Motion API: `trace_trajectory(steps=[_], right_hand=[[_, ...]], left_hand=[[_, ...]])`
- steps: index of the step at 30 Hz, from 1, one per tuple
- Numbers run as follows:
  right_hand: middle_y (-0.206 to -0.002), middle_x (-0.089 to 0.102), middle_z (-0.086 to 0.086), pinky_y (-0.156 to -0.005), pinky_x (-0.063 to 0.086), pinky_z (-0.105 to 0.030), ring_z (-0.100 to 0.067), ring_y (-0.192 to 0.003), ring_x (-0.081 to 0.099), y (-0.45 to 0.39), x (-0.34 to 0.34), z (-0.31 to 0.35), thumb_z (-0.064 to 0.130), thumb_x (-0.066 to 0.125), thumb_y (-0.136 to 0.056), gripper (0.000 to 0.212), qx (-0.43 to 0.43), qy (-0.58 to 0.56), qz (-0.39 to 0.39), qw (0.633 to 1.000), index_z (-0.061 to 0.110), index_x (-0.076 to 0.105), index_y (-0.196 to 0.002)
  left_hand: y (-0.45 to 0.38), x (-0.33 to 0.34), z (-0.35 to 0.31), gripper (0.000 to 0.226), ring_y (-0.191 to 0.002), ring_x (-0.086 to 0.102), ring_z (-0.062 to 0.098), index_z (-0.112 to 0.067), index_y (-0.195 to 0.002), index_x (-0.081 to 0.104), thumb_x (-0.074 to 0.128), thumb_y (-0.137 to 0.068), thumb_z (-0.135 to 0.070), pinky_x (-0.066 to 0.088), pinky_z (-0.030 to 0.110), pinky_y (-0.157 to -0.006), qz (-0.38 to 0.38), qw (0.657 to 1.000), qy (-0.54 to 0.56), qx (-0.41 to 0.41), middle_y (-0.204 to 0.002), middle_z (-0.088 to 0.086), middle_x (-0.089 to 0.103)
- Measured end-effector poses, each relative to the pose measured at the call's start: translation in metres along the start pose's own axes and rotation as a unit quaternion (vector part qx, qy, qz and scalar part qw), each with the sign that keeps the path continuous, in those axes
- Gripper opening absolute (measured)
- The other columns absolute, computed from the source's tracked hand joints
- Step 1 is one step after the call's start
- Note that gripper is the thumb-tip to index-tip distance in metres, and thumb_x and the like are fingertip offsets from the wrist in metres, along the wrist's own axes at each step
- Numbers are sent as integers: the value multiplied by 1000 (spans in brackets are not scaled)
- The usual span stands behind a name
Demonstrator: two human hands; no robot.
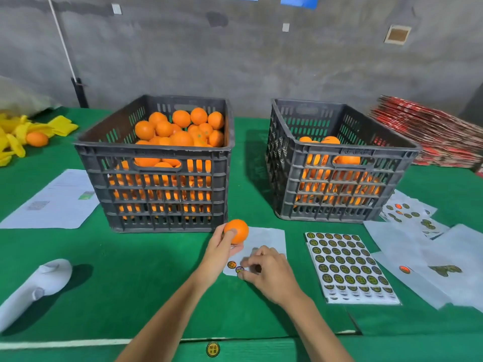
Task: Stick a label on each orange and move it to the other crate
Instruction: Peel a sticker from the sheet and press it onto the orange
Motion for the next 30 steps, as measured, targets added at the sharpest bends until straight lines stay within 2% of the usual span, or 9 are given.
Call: trace_trajectory(steps=[6,10,13,16,19,21,24,28,30], right_hand=[[-92,61,8,-86,42,-32,-18,-94,55,-2,1,7,38,68,-92,10,-6,-9,9,1000,29,74,-94],[-86,58,10,-71,33,-30,-14,-83,53,-3,2,12,36,59,-95,17,-29,35,4,999,28,69,-84],[-86,58,13,-70,42,-30,-8,-79,55,-5,5,8,35,60,-93,17,15,-13,-3,1000,32,62,-76],[-90,66,13,-75,53,-28,-4,-78,62,-11,-3,2,30,64,-96,19,116,-168,-111,973,32,68,-78],[-92,62,17,-71,53,-26,-1,-75,63,-20,-18,3,30,64,-98,18,128,-175,-220,951,34,69,-81],[-94,56,19,-67,49,-24,1,-75,61,-26,-29,9,34,61,-100,13,103,-129,-257,952,34,69,-90],[-97,56,14,-68,50,-27,-4,-80,57,-33,-48,16,26,65,-99,9,8,-17,-328,945,23,73,-99],[-109,66,5,-85,52,-33,-16,-96,62,-36,-61,22,23,67,-98,15,-125,83,-363,919,17,75,-108],[-123,67,4,-98,49,-34,-16,-110,62,-34,-66,23,29,62,-100,27,-153,98,-367,912,15,73,-120]], left_hand=[[7,1,-2,37,-101,76,17,-27,-141,51,53,-106,-35,46,46,-112,-1,1000,9,-8,-135,6,59],[10,2,-6,35,-100,76,18,-28,-141,51,51,-106,-33,45,47,-113,-12,1000,18,-16,-134,6,58],[12,3,-8,34,-101,76,20,-28,-141,51,51,-107,-30,47,47,-112,-17,999,24,-20,-133,7,59],[11,2,-10,34,-101,75,20,-25,-141,51,50,-107,-28,46,47,-112,-14,999,25,-25,-132,10,61],[8,3,-13,34,-100,74,23,-18,-141,52,50,-107,-25,53,42,-105,-17,999,26,-28,-123,16,65],[6,7,-18,34,-97,74,24,-14,-139,53,49,-107,-25,56,38,-99,-21,999,14,-27,-116,18,68],[4,16,-28,32,-94,73,31,-12,-136,56,49,-107,-25,57,44,-98,-22,999,20,-22,-108,20,72],[4,31,-61,24,-86,76,31,-7,-123,62,50,-107,-20,63,42,-77,8,996,89,-2,-97,20,75],[2,35,-81,25,-90,75,29,-9,-122,63,49,-108,-25,63,44,-79,12,996,84,13,-103,20,73]])
Point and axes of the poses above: each hand's wrist, its own y-axis away from the middle knuckle, its own x-axis out of the palm, z = x × y, the point moved 2 cm from there along -y, towards the middle knuckle
